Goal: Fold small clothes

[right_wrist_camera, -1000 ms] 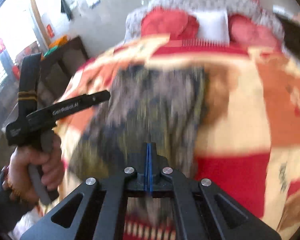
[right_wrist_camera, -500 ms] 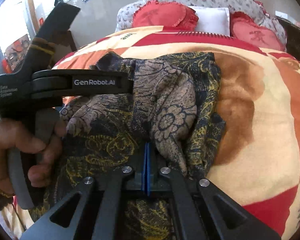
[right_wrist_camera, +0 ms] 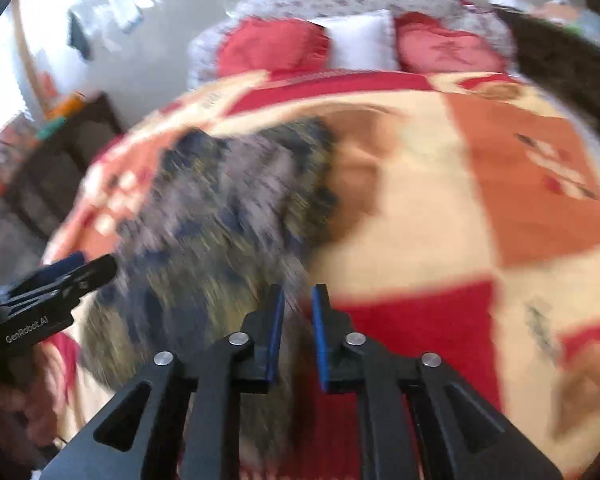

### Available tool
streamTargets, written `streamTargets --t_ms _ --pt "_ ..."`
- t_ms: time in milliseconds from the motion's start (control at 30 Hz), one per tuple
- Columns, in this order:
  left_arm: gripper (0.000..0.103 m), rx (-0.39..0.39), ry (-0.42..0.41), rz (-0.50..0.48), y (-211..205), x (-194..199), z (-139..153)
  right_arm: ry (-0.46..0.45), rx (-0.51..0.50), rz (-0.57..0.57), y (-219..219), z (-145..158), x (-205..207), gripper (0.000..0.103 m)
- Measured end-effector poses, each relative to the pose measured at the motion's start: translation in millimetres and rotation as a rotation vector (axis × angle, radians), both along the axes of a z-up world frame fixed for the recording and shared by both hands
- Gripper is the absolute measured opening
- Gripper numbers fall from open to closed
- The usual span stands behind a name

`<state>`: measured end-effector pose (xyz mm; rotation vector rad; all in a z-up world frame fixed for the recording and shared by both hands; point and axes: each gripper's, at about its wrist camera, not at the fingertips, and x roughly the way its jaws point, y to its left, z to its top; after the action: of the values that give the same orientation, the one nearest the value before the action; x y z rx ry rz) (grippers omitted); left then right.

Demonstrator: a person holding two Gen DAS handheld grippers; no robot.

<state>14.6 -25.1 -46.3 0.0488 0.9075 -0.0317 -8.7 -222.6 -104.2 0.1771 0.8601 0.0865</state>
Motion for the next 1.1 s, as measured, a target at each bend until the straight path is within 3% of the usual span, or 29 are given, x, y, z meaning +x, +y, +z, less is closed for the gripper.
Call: streamTargets --t_ms 100,267,500,767,867,1000,1100 --pt "0.103 0.035 -0.029 0.037 -0.1 -26.2 9.7 0.0 0.008 0.011 -1.4 10.5 -41.9 0.032" --pt "0.103 0.041 -0.053 0.037 -6.5 -55.4 23.8 -0.017 -0.007 0.053 10.9 22.6 -88.3 0.038" --pt "0.103 0.011 -0.044 0.0 -13.1 -67.2 25.7 -0.028 -0.029 0.054 20.8 24.6 -107.8 0.04" --pt "0.103 0.003 -0.033 0.011 -8.6 -57.5 18.4 0.005 -0.026 0.034 16.8 7.9 -101.3 0.04" --pt "0.103 -0.02 -0.041 0.011 0.0 -52.1 8.1 -0.055 0.002 0.051 16.1 8.3 -94.1 0.04" --pt "0.103 -0.133 -0.112 -0.04 16.5 -54.1 -2.0 -0.232 0.078 0.13 17.3 15.0 -76.2 0.04" --pt "0.099 -0.148 -0.132 -0.118 12.7 -47.4 -9.5 -0.261 0.025 0.184 30.7 14.7 -58.3 0.037"
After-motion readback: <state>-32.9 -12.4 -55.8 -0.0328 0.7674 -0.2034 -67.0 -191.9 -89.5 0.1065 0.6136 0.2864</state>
